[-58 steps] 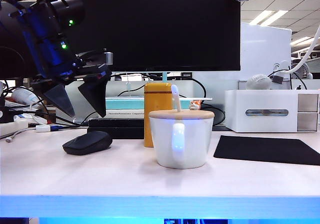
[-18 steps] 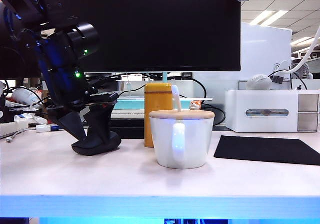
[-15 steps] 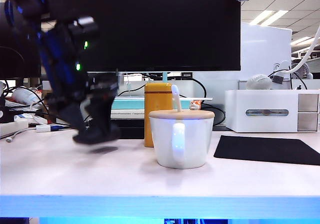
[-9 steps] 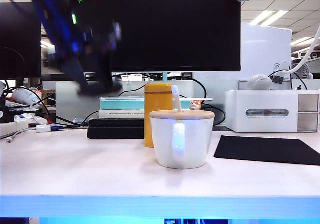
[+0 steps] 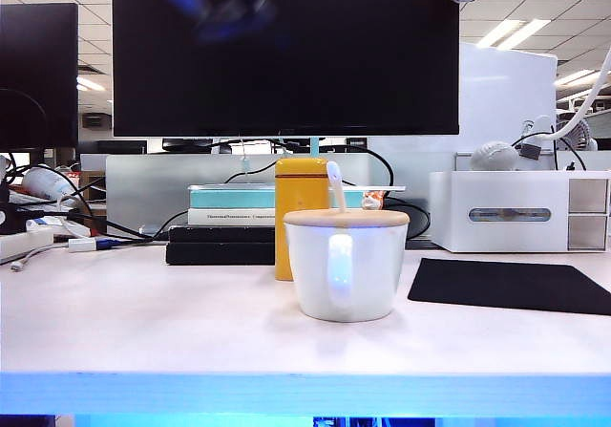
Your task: Place the black mouse on the black mouse pad.
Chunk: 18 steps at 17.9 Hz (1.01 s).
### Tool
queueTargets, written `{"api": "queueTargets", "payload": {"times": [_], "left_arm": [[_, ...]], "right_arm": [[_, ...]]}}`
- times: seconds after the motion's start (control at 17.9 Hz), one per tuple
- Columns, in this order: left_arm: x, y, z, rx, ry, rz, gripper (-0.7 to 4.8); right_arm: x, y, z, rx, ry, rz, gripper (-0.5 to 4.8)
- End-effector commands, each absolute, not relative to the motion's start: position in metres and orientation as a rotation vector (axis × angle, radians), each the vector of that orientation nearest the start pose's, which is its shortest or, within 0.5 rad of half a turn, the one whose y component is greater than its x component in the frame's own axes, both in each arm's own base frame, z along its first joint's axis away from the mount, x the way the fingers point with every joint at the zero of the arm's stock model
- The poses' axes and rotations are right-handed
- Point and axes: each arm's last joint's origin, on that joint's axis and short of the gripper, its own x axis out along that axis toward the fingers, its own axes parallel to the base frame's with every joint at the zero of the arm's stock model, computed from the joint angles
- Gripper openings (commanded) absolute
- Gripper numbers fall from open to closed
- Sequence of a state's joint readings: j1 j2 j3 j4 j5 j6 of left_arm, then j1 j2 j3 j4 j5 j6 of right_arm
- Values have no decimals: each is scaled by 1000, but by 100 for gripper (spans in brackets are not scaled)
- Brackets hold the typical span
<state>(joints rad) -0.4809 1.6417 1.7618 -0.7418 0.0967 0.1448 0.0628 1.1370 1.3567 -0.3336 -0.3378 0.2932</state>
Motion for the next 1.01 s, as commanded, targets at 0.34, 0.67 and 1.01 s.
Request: {"api": "queueTargets", "payload": {"times": [0.34,0.67,1.01], "left_arm": [[302,-246,386,244,499,-783,291],[296,-323,336,285,494,-921,291],[324,-355,292,191,477,-907,291]], "right_arm": [[226,24,450,294,139,387,-1],[226,24,450,295,140,387,-1],[226,24,449,296,143,393,-1]]}}
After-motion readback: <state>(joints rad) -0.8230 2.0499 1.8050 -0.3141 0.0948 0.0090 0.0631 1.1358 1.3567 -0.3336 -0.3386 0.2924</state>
